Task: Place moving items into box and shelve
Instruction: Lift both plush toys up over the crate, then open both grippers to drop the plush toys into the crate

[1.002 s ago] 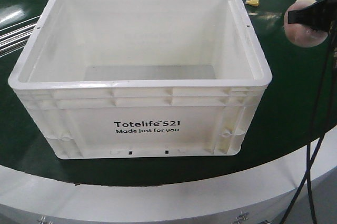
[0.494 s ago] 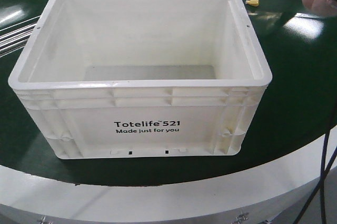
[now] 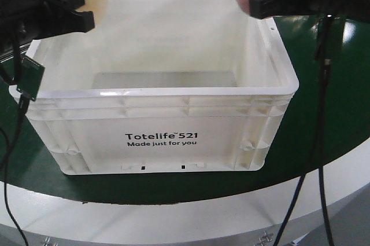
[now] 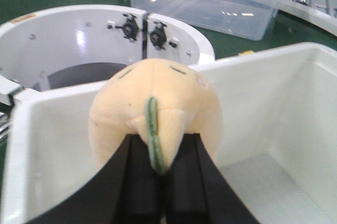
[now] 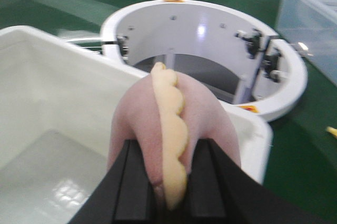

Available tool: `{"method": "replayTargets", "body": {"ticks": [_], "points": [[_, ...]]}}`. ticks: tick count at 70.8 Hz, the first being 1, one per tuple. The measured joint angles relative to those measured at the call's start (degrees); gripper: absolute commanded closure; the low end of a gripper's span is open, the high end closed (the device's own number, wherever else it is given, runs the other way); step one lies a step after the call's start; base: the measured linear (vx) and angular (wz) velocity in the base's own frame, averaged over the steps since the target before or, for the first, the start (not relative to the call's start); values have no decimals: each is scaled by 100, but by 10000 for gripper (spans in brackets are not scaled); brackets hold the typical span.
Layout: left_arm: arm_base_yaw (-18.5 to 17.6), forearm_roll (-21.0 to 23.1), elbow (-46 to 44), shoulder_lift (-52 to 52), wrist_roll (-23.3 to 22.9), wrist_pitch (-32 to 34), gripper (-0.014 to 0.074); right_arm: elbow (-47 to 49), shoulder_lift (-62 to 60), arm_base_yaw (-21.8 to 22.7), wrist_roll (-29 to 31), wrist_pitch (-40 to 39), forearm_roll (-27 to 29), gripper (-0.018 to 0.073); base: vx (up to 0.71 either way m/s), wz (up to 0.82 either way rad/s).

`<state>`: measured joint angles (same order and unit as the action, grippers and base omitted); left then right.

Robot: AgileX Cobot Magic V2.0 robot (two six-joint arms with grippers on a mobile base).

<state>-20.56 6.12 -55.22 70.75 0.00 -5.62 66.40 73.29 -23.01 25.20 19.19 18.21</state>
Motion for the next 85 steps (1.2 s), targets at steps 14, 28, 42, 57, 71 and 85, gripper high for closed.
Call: {"method": "replayTargets", "body": {"ticks": [14, 28, 42, 57, 71, 85], "points": [[-126, 0, 0, 118, 0, 83, 610, 0, 375, -536, 16, -56, 15, 572, 0, 0], [-126, -140, 0, 118, 0, 107, 493, 0, 569, -802, 127, -74, 15, 452, 0, 0], [-126, -153, 0, 118, 0, 109, 222, 0, 569, -820, 175, -141, 15, 95, 0, 0], [-126, -153, 0, 118, 0, 114, -25, 0, 569, -820, 180, -356, 15, -163, 0, 0], [-126, -153, 0, 118, 0, 114, -42, 0, 569, -820, 169, -385, 15, -140, 0, 0], [75, -153, 0, 25, 0, -279, 10, 0, 468, -488, 37, -349, 17, -72, 0, 0]]}}
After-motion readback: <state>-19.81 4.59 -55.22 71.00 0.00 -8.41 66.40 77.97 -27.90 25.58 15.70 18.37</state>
